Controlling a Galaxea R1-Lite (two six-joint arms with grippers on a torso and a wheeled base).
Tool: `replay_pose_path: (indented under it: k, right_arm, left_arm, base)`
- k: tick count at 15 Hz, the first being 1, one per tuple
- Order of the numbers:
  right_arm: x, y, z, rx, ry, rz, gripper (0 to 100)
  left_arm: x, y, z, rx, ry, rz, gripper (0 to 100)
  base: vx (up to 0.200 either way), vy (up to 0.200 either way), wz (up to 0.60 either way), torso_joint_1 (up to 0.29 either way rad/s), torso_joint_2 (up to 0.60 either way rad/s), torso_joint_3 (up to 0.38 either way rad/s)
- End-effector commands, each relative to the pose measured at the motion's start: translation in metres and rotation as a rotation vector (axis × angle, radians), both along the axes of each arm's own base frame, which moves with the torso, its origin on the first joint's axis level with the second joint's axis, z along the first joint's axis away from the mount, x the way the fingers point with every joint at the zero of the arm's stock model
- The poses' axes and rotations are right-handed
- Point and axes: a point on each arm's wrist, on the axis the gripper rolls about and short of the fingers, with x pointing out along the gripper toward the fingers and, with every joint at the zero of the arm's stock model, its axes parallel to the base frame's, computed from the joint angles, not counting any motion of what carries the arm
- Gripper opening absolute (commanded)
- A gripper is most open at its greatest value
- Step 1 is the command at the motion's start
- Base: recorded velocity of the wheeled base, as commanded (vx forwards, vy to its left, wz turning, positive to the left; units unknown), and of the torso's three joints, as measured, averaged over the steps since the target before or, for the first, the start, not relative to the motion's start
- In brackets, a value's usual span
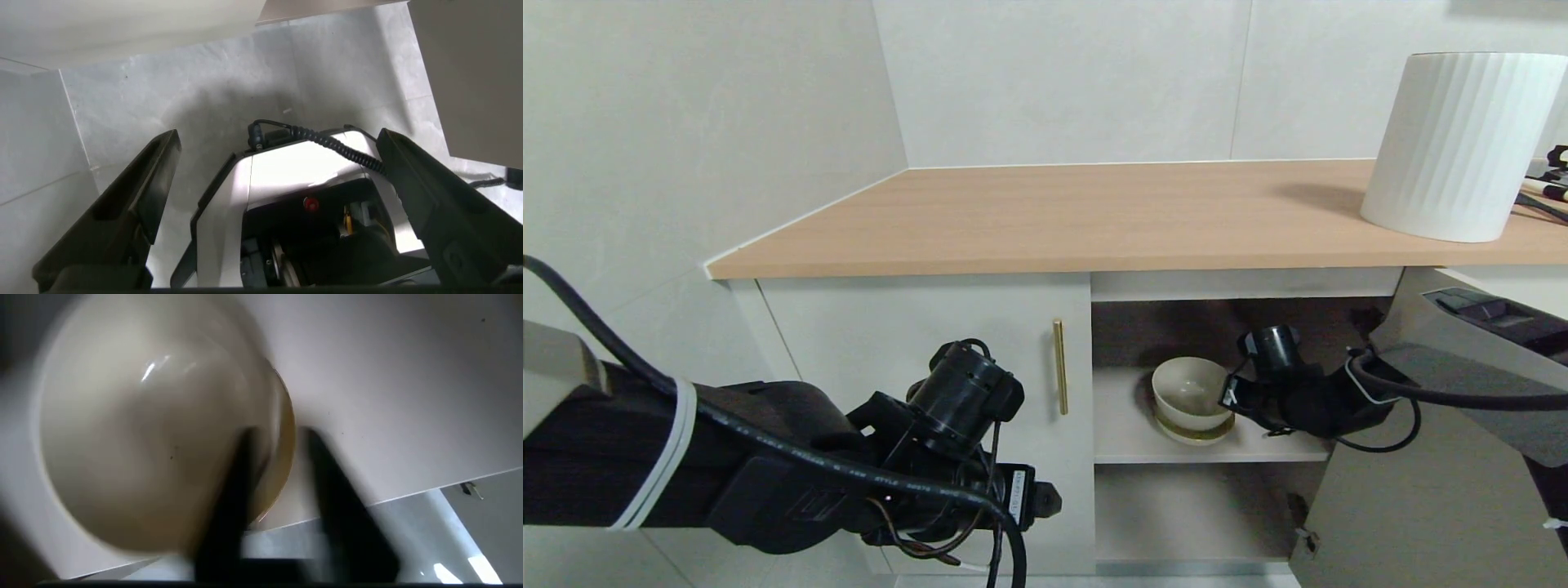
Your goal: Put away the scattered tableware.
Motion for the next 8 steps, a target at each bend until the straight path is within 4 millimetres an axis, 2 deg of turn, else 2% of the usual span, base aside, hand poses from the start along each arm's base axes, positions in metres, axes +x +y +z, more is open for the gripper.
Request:
replay_pose_path:
  k: [1,8]
  right_arm:
    - [-0.0004,0.0004,0.0005,0.0,0.0,0.003,100]
    - [-0.0013,0.0002,0.0036,0.003,-0.003,0.003,100]
  left_arm:
    - [0.0002,-0.0002,-0.0007,0.002,0.002,0.0,100]
    - [0.0005,0.0008,0.0002,0.0,-0.001,0.003,100]
  base:
    - [0.0,0.0,0.0,0.0,0.0,0.0]
    - [0.0,0.0,0.0,0.0,0.0,0.0]
